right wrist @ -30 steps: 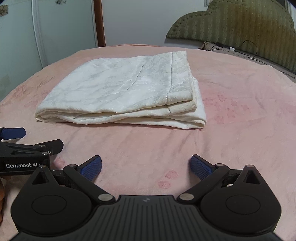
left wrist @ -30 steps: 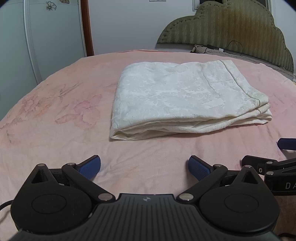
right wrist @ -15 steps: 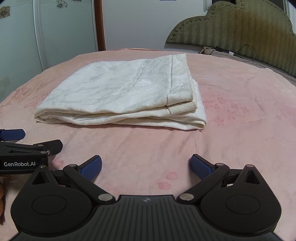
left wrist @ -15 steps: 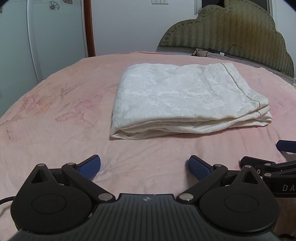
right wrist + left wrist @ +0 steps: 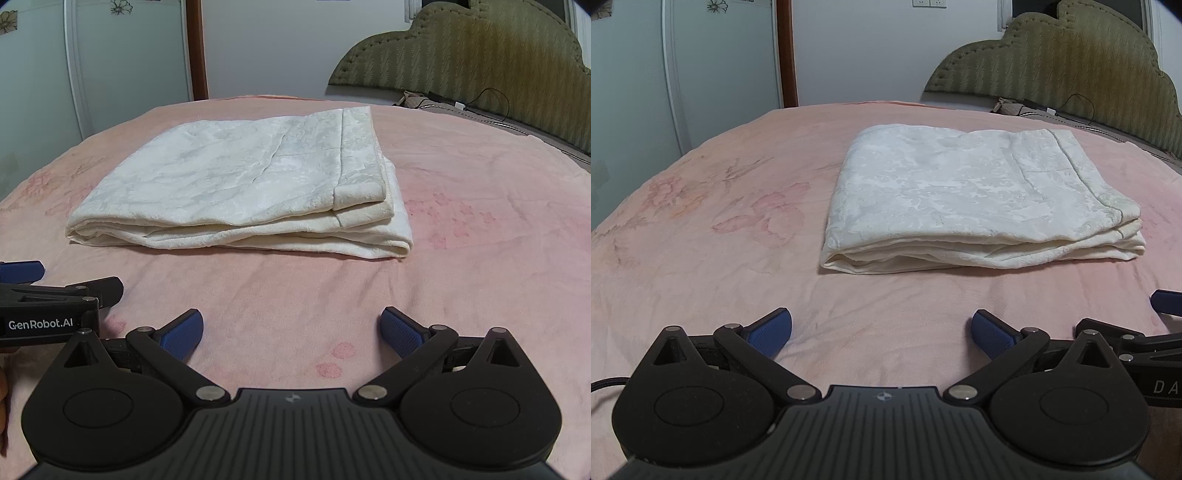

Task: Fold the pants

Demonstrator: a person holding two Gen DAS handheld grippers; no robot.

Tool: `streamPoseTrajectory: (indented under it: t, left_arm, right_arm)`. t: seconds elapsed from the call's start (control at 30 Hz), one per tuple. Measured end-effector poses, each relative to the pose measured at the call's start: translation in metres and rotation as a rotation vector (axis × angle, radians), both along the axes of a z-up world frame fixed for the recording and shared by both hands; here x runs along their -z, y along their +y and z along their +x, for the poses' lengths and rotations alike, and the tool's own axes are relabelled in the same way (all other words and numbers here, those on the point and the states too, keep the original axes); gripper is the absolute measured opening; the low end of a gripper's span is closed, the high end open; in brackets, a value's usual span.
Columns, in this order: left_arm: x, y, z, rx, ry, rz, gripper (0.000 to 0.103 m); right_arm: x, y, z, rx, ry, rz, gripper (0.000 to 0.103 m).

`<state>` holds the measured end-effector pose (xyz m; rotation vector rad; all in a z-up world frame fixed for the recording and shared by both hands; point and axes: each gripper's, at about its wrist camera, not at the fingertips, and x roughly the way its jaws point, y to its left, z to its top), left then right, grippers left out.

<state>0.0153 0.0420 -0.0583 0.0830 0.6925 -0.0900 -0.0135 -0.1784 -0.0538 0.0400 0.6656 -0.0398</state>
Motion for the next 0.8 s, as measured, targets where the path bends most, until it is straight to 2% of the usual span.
streamPoseTrajectory:
  t: [0.8]
  left_arm:
    - [0.0004, 0.0, -0.0008, 0.0, 0.001, -0.006, 0.103]
  right_arm:
    - [0.0012, -0.0035, -0.0006, -0.021, -0.013, 0.006, 0.103]
